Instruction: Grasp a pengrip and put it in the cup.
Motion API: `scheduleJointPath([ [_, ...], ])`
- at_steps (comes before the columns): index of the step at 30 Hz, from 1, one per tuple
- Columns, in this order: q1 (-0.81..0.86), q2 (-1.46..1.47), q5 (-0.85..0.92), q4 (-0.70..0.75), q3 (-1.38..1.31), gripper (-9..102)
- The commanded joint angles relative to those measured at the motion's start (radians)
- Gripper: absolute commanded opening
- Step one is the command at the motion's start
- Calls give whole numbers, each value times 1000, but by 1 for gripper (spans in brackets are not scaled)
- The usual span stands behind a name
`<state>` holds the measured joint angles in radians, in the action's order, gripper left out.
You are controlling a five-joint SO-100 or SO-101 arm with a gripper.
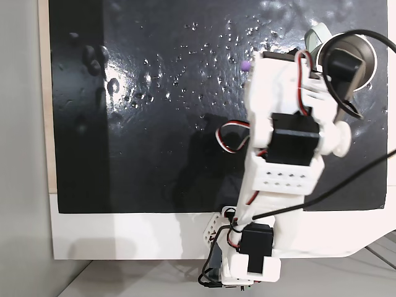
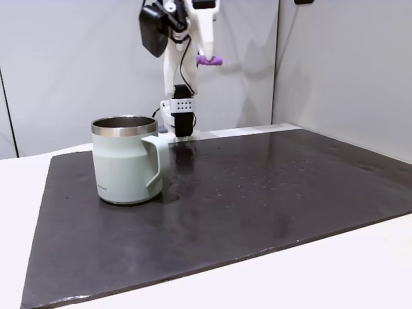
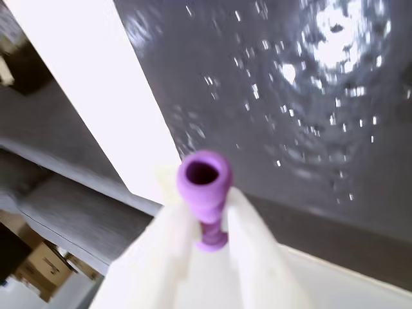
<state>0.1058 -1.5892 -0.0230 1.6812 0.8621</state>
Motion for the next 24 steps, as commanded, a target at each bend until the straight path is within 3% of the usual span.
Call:
scheduleJointPath([
  [1,133,-63,91,9,-9,0],
  [12,376,241,193,5,-325,0],
  [24,397,491,124,3,-511,0],
])
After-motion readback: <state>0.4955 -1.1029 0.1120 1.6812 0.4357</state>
